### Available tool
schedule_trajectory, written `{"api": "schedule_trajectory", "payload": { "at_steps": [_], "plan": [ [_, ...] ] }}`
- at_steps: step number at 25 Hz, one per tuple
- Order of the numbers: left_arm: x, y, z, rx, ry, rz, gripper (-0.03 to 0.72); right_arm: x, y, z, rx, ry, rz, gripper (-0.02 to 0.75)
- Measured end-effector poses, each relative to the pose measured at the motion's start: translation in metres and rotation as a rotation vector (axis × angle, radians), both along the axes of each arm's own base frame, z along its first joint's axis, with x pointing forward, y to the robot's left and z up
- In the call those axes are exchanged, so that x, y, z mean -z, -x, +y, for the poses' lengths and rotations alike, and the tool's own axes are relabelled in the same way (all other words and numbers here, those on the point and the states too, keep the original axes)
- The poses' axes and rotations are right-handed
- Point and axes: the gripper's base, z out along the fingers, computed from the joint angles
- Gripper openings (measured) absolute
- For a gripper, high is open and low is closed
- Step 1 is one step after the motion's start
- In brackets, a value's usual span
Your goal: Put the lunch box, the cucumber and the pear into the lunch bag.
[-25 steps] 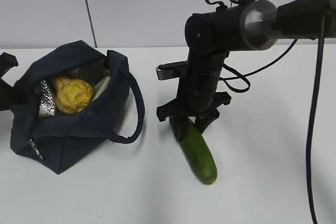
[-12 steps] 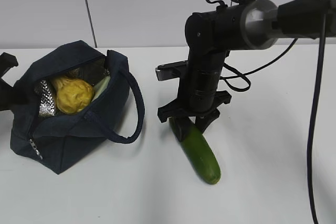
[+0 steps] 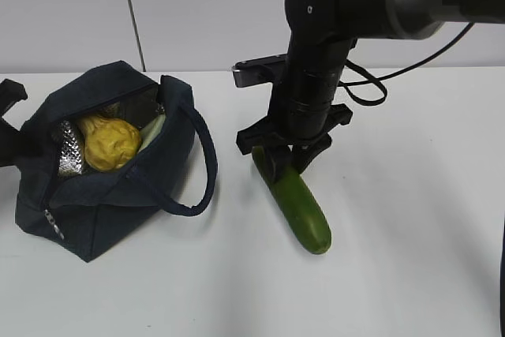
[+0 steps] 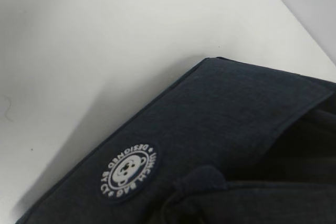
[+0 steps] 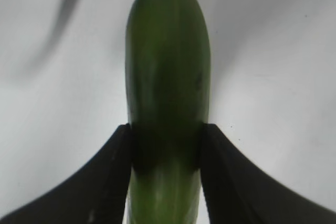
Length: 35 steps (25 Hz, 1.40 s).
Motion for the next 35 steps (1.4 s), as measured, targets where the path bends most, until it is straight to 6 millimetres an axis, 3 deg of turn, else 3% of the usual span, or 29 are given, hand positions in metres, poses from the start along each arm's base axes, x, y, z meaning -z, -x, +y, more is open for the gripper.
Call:
{"api": "schedule_trajectory", "payload": {
  "at_steps": [12,20,28,35],
  "plan": [
    [0.000,0.000,0.000,0.000,0.000,0.000,0.001,-0.004,0.002,0.000,-0.004,-0.005,0.015,0.305],
    [0.000,0.000,0.000,0.001,0.001,0.000,0.001,-0.036,0.007,-0.002,-0.004,-0.040,-0.050,0.305],
    [0.000,0.000,0.000,0.002,0.002,0.001,0.001,-0.080,0.011,-0.001,-0.002,-0.124,-0.144,0.302],
    [0.000,0.000,0.000,0.003,0.002,0.002,0.001,-0.101,0.014,0.004,0.006,-0.233,-0.189,0.302]
  ]
}}
